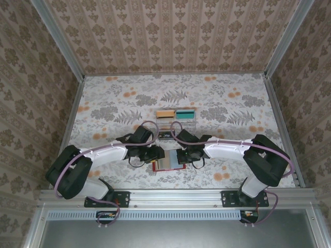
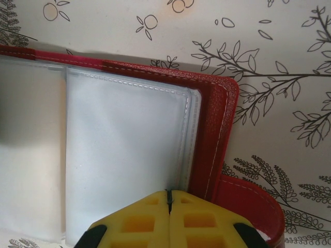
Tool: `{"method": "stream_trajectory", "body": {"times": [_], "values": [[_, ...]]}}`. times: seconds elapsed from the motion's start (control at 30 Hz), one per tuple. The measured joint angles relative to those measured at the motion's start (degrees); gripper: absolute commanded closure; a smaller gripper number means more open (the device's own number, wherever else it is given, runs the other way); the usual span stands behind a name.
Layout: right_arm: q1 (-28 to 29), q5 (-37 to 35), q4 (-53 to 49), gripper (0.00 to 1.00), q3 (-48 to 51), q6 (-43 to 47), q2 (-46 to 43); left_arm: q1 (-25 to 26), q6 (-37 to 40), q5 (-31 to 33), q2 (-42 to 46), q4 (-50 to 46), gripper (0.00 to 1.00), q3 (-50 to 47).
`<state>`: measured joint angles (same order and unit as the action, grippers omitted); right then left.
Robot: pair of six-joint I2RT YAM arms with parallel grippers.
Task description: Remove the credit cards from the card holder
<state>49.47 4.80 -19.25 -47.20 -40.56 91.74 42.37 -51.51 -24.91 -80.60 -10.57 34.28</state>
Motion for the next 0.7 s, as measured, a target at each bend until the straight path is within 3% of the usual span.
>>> {"method": "stream_trajectory", "body": {"times": [0.7], "values": [[0.0,0.0,0.0,0.9,0.0,0.0,0.2,1.9,2.1,-1.4,-0.3,-0.7,0.5,5.2]]}}
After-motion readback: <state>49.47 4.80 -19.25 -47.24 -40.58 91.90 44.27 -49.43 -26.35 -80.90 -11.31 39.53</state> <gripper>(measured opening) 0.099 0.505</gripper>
